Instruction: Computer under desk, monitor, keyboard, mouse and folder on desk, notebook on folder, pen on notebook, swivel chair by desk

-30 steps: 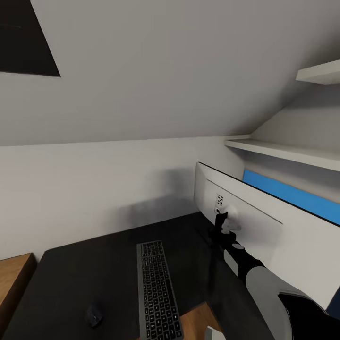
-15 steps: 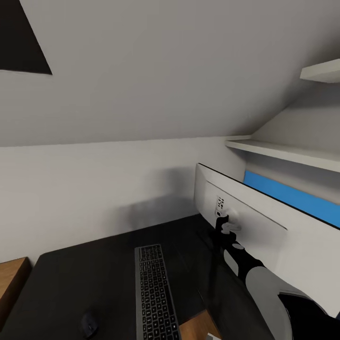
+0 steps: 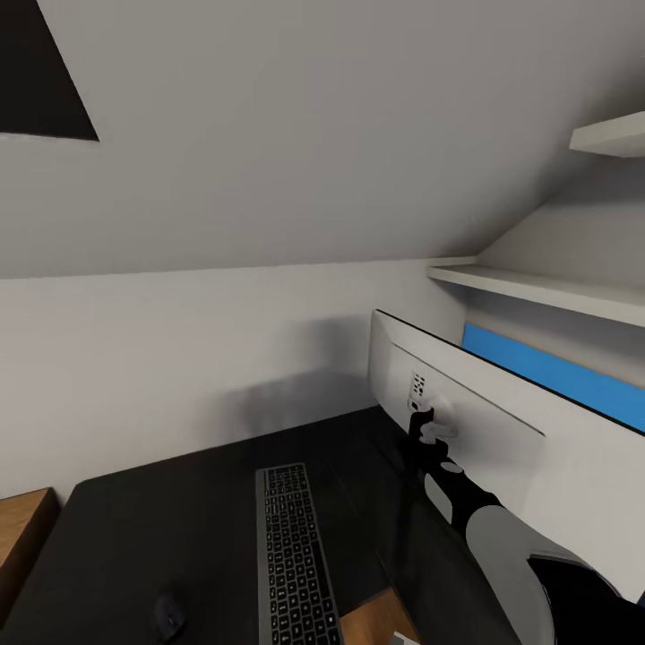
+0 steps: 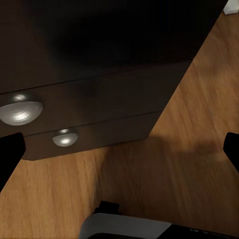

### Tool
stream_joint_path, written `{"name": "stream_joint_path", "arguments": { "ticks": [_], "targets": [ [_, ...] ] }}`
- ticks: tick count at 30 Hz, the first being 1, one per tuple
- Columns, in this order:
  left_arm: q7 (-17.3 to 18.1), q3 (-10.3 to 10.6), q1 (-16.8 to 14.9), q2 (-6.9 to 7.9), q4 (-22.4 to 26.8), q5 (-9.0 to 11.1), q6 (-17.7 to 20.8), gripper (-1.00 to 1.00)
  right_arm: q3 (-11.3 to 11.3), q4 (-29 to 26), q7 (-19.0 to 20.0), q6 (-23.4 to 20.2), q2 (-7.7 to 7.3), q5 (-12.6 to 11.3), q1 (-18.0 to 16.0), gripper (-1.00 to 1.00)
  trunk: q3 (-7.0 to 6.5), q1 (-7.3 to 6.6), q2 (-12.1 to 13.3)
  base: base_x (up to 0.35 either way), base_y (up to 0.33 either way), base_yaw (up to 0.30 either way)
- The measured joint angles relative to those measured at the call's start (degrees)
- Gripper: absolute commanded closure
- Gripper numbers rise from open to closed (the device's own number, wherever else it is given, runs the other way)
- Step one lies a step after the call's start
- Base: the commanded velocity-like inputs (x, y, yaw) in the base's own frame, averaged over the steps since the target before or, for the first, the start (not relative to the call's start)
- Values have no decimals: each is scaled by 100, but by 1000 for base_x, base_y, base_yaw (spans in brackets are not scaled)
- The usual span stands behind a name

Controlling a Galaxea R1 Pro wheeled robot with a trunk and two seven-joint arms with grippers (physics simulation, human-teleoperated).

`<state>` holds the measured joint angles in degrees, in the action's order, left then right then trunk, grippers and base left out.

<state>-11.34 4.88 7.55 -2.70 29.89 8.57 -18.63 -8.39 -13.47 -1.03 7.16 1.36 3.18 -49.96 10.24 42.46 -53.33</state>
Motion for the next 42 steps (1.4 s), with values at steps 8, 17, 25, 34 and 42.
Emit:
{"name": "stream_joint_path", "arguments": {
  "ticks": [8,17,25,34,42],
  "targets": [
    [0,0,0,0,1,0,-1,-100,-13,0,-11,-1,-8,8,1,100,0,0,0,0,0,0],
    [0,-9,-1,0,0,0,-4,-100,-16,2,1,1,-9,21,1,100,1,0,0,0,0,0],
    [0,-9,0,0,0,0,0,-100,-13,1,1,1,-9,21,1,100,1,0,0,0,0,0],
    [0,-9,-1,0,0,0,2,-100,-13,-3,13,-6,-10,18,1,100,0,0,0,0,0,0],
    [0,-8,0,0,0,0,4,-100,-11,-6,14,-12,-10,19,1,100,0,0,0,0,0,0]
  ]
}}
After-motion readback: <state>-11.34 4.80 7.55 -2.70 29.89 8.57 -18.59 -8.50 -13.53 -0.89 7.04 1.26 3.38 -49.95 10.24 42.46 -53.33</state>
